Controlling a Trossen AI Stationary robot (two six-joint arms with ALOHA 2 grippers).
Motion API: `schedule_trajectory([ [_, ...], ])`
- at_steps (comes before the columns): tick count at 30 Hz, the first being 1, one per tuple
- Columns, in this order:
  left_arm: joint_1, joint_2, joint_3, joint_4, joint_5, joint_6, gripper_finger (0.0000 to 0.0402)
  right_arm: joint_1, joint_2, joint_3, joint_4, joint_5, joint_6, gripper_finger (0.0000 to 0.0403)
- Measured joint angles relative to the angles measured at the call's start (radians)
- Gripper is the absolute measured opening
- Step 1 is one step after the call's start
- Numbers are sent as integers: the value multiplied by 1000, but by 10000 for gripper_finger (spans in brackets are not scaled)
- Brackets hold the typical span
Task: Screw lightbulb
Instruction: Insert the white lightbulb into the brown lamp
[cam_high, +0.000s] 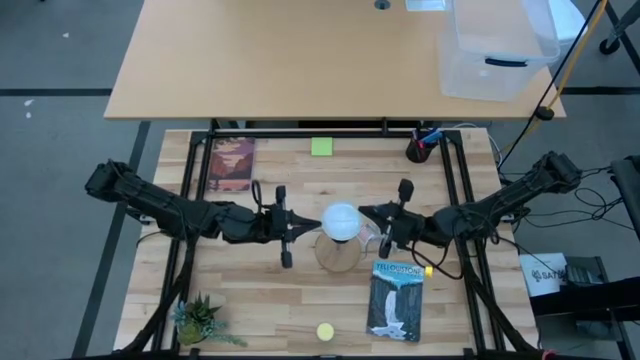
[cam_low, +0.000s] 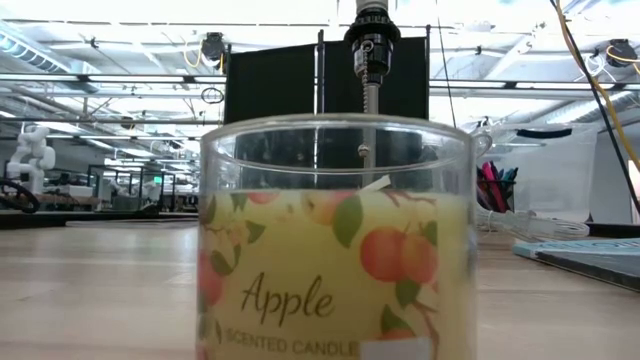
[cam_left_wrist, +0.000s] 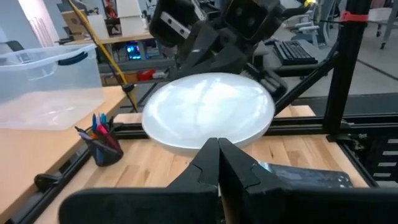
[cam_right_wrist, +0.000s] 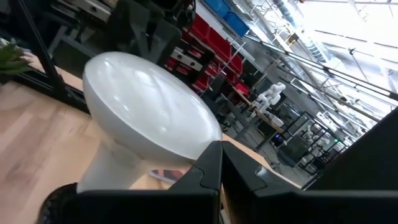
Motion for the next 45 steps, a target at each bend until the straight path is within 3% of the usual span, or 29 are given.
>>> schedule_trajectory([
  [9,49,3,0,-8,-31,0,0,56,4,3,-11,-64,4,0],
  [21,67,-19,0,-62,-12,-10,0,85,6,-1,-140,-33,55,0],
  [29,-33,-73,0,-41,-9,47,0,26,5,-1,-145,61,34,0],
  [34,-62,-43,0,-15,39,53,0,-32,4,0,-128,50,20,0],
  [45,-37,14,0,27,39,23,0,-75,3,0,-43,14,-67,0],
])
